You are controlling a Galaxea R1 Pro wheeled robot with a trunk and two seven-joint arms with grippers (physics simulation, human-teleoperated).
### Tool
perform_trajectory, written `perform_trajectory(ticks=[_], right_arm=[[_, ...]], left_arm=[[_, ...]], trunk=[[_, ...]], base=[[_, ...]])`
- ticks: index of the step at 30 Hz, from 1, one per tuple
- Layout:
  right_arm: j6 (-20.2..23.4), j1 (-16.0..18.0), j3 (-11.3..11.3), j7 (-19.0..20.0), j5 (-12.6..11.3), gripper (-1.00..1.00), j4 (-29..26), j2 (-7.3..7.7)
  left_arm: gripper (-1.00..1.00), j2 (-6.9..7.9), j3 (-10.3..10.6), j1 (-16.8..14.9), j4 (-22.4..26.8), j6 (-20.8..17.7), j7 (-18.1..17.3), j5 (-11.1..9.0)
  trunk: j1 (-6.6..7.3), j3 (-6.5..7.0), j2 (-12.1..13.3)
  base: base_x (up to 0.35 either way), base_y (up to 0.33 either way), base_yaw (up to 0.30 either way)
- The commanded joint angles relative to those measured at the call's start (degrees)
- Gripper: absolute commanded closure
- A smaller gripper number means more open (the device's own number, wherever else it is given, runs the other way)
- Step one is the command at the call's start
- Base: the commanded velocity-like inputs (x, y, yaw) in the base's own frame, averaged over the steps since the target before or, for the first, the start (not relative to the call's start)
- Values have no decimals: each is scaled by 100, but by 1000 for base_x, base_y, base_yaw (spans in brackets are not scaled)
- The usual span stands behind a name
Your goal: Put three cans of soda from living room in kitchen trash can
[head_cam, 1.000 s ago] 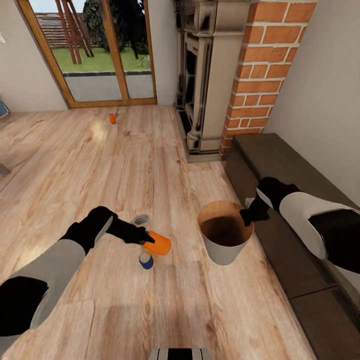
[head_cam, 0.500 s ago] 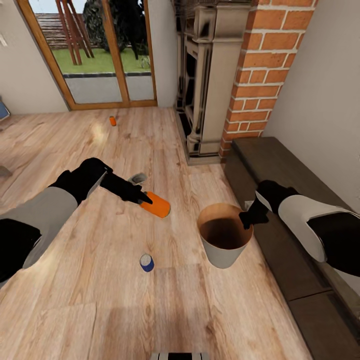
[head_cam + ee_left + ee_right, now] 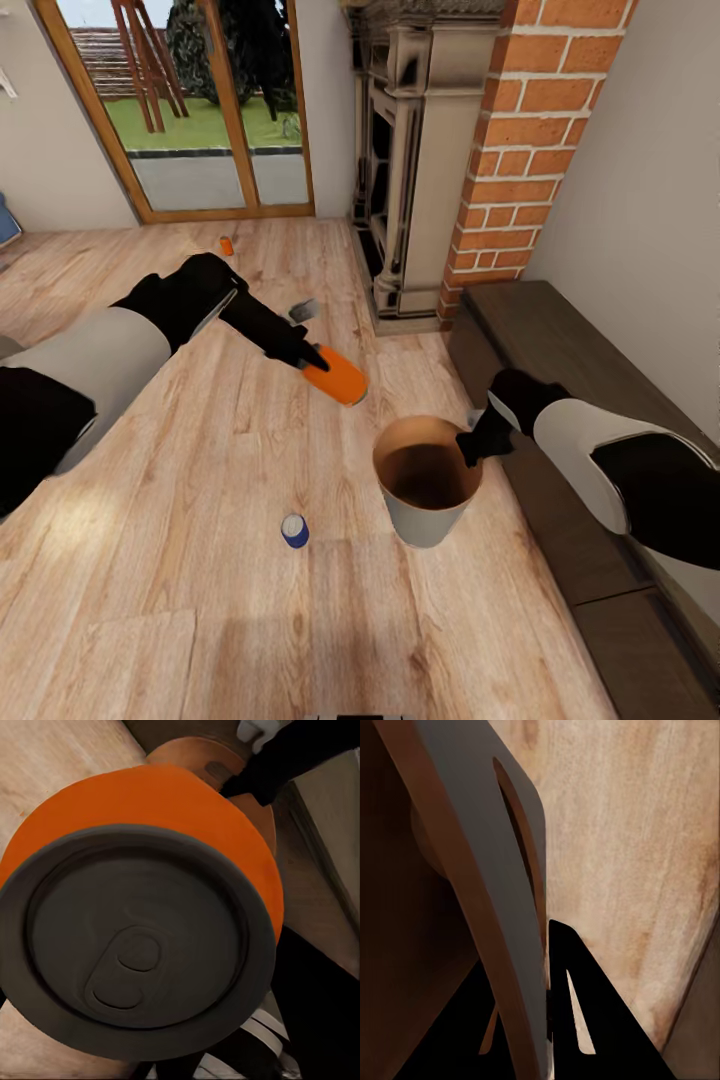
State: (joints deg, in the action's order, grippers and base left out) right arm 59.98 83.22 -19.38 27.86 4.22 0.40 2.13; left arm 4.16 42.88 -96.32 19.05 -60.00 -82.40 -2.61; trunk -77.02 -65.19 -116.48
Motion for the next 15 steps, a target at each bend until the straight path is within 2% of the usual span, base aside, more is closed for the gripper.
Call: perform_trajectory(ticks=[1,2,4,6,9,12,15], right_arm=[[2,-26,21,13,-20,100,-27,-31],[2,-113,21,-3,-19,100,-124,-100],[2,-224,21,-23,-17,100,-254,-212],[2,-281,21,-33,-13,100,-321,-313],[2,-326,21,-41,-10,100,-373,-443],[2,-335,21,-43,-11,100,-387,-483],[2,-339,21,-49,-11,100,-395,-500]], left_arm=[[100,-62,70,-19,-41,0,-33,15],[100,-207,160,-82,-142,0,-86,15],[100,-391,259,-194,-274,0,-132,17],[100,-522,382,-254,-345,0,-155,16],[100,-818,773,-300,-400,0,-174,22],[100,-965,1070,-307,-410,0,-178,29],[100,-1073,1238,-308,-410,0,-163,35]], trunk=[[1,1,1],[1,1,1],[1,1,1],[1,1,1],[1,1,1],[1,1,1],[1,1,1]], base=[[0,0,0],[0,0,0],[0,0,0],[0,0,0],[0,0,0],[0,0,0],[0,0,0]])
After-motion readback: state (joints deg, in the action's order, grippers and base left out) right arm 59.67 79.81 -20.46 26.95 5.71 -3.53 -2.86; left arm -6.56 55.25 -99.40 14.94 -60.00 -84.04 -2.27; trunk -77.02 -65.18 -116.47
